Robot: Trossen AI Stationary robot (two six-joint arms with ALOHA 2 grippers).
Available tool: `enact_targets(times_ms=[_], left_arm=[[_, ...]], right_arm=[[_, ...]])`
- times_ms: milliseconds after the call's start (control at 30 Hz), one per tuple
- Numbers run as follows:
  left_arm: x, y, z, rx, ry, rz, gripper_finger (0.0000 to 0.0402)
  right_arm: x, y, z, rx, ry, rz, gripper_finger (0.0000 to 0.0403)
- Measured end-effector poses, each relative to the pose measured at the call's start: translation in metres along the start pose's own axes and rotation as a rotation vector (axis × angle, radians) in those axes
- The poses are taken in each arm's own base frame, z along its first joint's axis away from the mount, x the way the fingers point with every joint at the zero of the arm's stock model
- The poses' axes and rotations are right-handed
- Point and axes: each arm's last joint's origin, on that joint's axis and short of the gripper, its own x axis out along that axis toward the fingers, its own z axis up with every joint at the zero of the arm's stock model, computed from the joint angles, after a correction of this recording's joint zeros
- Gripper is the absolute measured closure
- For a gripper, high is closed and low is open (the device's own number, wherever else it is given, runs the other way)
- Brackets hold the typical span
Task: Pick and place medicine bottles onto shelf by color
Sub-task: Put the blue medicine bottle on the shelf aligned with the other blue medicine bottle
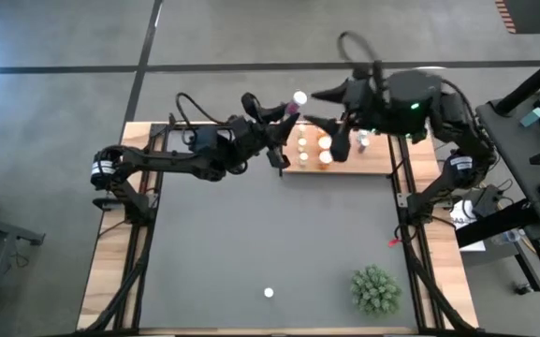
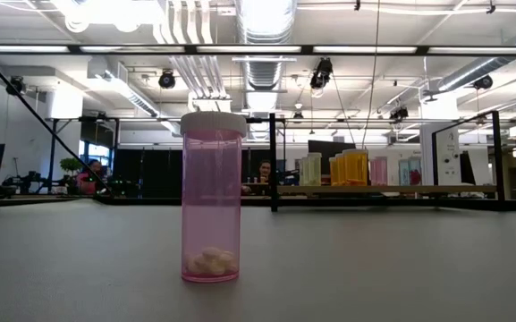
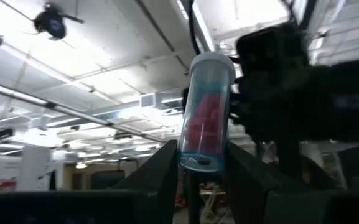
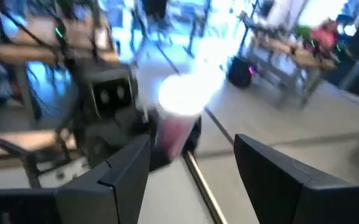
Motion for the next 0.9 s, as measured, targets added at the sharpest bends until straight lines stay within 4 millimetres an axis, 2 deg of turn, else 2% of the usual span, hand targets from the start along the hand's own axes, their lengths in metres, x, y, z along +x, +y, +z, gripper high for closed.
enact_targets(times_ms=[133, 433, 700, 900], left_arm=[[-0.001, -0.001, 0.0, -0.003, -0.006, -0.018, 0.0308], [0.0, -0.001, 0.002, -0.007, -0.031, -0.045, 0.0308], [0.0, -0.002, 0.004, -0.009, -0.051, -0.071, 0.0308], [0.0, -0.002, 0.003, -0.009, -0.05, -0.076, 0.0308]], right_arm=[[0.005, 0.004, 0.007, 0.004, -0.084, 0.106, 0.0179], [0.012, 0.005, 0.011, -0.018, -0.137, 0.097, 0.0179], [0.029, 0.011, 0.007, -0.038, -0.116, 0.098, 0.0179], [0.031, 0.011, 0.008, -0.053, -0.132, 0.094, 0.0179]])
